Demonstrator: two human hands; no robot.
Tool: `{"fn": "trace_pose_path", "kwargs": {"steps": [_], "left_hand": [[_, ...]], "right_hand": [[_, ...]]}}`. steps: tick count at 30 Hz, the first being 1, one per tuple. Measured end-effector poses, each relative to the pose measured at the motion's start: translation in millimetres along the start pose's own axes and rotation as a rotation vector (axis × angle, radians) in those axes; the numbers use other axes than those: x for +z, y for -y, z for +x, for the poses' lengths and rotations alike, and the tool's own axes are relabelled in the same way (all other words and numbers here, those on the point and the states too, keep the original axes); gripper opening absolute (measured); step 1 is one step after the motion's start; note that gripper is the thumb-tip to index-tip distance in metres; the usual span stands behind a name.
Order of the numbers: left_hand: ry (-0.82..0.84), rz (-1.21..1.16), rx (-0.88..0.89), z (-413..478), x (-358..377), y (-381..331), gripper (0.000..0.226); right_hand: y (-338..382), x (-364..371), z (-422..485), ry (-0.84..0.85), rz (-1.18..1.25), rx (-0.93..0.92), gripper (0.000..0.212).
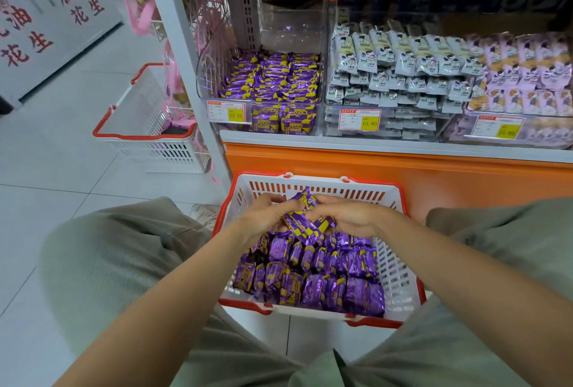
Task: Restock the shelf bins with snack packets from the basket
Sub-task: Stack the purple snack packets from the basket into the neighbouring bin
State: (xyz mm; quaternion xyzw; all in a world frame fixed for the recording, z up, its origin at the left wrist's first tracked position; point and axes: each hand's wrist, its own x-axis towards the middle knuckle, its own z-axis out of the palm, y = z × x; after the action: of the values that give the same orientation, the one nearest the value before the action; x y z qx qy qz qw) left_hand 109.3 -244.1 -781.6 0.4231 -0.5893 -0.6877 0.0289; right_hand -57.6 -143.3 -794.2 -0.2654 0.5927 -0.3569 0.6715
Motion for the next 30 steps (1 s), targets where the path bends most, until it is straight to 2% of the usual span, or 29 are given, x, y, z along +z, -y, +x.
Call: {"fn": "trace_pose_path", "kwargs": {"steps": [1, 2, 5, 6, 7, 10, 12, 14, 17, 19, 20, 22, 25, 30], "left_hand": [[0.0, 0.02, 0.002, -1.2, 0.3, -0.5, 0.085], [0.004, 0.007, 0.011, -1.5, 1.5, -0.3, 0.083], [0.01, -0.125, 0.073, -6.3, 8.8, -1.6, 0.065], [0.01, -0.171, 0.091, -7.2, 10.9, -1.6, 0.06], [0.018, -0.195, 0.106, -8.7, 12.4, -1.6, 0.059], [0.065, -0.118, 0.122, -14.5, 18.4, -4.6, 0.069], [0.052, -0.065, 0.151, -16.2, 21.8, -7.2, 0.066], [0.004, -0.047, 0.198, -15.8, 21.3, -13.6, 0.058], [-0.03, 0.018, 0.266, -19.5, 16.7, -27.0, 0.074], [-0.035, 0.009, 0.31, -23.4, 12.6, -34.2, 0.062], [-0.038, 0.002, 0.328, -26.9, 10.8, -38.4, 0.059], [-0.05, -0.011, 0.359, -30.7, 6.8, -46.9, 0.06], [-0.057, 0.008, 0.389, -34.0, -0.5, -59.6, 0.055], [-0.111, 0.066, 0.451, -38.0, -18.3, -80.9, 0.043]], "right_hand": [[-3.8, -1.9, 2.6, 0.013, -0.006, 0.017, 0.104], [-3.8, -1.7, 1.1, 0.012, -0.005, 0.023, 0.097], [3.5, 3.2, -11.1, -0.023, 0.138, -0.026, 0.034], [3.6, 3.3, -12.4, -0.052, 0.192, -0.061, 0.03], [4.1, 4.9, -13.4, -0.056, 0.22, -0.093, 0.041], [-1.0, 5.8, -2.2, -0.124, 0.254, -0.21, 0.113], [1.2, 6.2, -1.1, -0.121, 0.279, -0.248, 0.13], [5.1, 7.2, -2.3, -0.125, 0.289, -0.283, 0.125], [21.4, 14.5, -16.9, -0.167, 0.264, -0.31, 0.115], [35.4, 18.1, -28.7, -0.2, 0.198, -0.383, 0.083], [40.9, 19.1, -32.9, -0.224, 0.172, -0.414, 0.073], [51.0, 18.6, -37.9, -0.279, 0.13, -0.461, 0.073], [64.1, 16.4, -39.2, -0.317, 0.012, -0.535, 0.056], [88.5, 15.9, -43.8, -0.292, -0.264, -0.546, 0.059]]}}
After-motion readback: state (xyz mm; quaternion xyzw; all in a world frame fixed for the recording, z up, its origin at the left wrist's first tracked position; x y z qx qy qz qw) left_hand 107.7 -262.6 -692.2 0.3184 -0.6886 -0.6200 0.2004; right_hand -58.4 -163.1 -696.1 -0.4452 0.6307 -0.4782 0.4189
